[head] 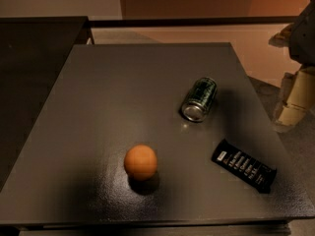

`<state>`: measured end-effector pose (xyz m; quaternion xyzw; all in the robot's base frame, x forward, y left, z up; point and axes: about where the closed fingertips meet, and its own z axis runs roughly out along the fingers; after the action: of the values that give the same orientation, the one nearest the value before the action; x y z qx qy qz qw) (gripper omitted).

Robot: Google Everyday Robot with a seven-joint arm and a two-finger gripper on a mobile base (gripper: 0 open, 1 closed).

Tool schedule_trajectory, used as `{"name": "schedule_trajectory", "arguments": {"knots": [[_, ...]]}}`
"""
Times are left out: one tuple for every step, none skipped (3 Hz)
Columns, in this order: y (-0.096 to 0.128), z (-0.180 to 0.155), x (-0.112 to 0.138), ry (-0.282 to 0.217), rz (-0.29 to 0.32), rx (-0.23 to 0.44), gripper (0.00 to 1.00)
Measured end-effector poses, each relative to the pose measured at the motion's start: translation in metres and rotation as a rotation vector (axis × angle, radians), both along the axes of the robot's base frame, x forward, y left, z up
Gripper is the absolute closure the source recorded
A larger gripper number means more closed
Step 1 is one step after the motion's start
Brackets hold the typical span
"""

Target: Place green can upright

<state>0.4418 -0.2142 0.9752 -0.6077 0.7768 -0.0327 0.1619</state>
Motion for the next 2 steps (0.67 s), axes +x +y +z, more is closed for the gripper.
{"name": "schedule_trajectory", "arguments": {"knots": [[0.015,-0.007,0.021,-0.012,0.072,0.029,0.0],[0.035,-0.023,0.053,-0.012,0.227,0.062,0.0]]}}
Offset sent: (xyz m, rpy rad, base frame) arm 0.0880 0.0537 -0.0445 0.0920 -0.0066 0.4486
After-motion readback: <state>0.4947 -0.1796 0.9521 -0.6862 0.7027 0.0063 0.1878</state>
